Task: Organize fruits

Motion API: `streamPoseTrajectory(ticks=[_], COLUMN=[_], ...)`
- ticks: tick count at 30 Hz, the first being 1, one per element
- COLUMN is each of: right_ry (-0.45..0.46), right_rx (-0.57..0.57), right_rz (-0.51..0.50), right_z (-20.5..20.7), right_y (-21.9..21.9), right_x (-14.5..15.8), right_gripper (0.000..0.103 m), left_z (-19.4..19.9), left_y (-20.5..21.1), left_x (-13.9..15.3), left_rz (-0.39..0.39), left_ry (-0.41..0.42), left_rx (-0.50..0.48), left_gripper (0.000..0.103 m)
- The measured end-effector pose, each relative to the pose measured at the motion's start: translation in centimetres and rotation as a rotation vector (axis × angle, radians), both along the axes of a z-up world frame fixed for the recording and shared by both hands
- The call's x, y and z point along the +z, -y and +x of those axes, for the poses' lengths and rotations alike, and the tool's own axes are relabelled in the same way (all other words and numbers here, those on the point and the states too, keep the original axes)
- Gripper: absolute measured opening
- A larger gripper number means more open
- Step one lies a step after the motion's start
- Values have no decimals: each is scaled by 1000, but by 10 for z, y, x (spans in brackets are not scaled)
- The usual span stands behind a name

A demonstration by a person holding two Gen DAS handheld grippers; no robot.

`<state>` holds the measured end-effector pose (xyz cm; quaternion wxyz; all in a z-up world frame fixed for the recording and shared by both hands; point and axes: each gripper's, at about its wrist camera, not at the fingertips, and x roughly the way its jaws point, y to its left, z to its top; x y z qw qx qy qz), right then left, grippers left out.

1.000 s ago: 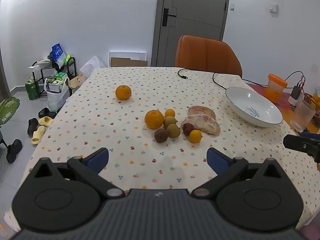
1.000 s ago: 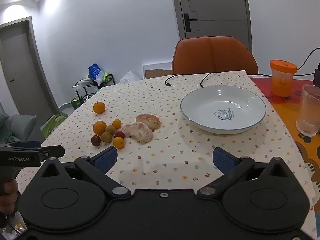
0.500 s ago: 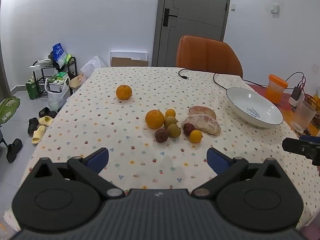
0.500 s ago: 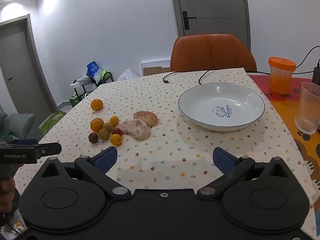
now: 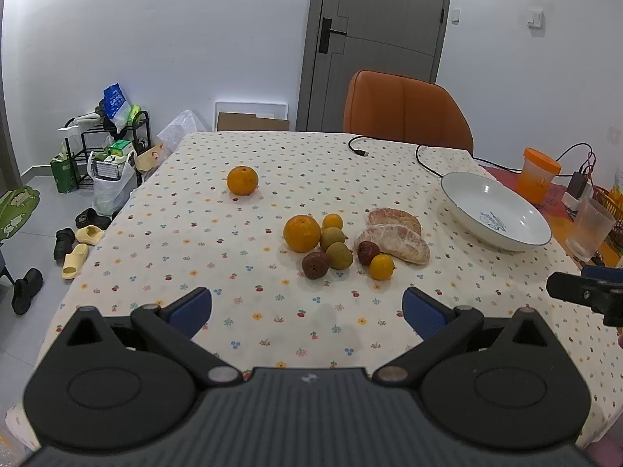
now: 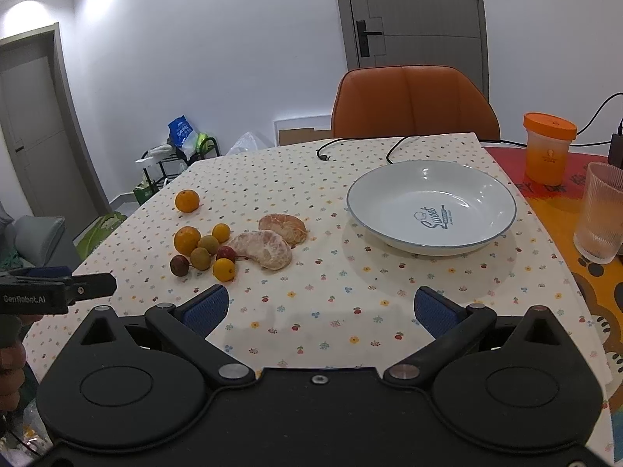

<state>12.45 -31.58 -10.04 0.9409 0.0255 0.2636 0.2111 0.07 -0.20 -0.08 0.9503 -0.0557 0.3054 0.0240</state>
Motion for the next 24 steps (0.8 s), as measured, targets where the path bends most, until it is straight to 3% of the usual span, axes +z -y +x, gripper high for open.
streamPoseTrajectory(ticks=[24], right_ry=[-1], right_rx=[15], right_rz=[14], right_z=[0], right_y=[1], right_x=[2], right_gripper=[103], left_z=[-3], left_y=[0], left_x=[1], left_rz=[-8], left_ry=[23], left_rx=[10], left_gripper=[103])
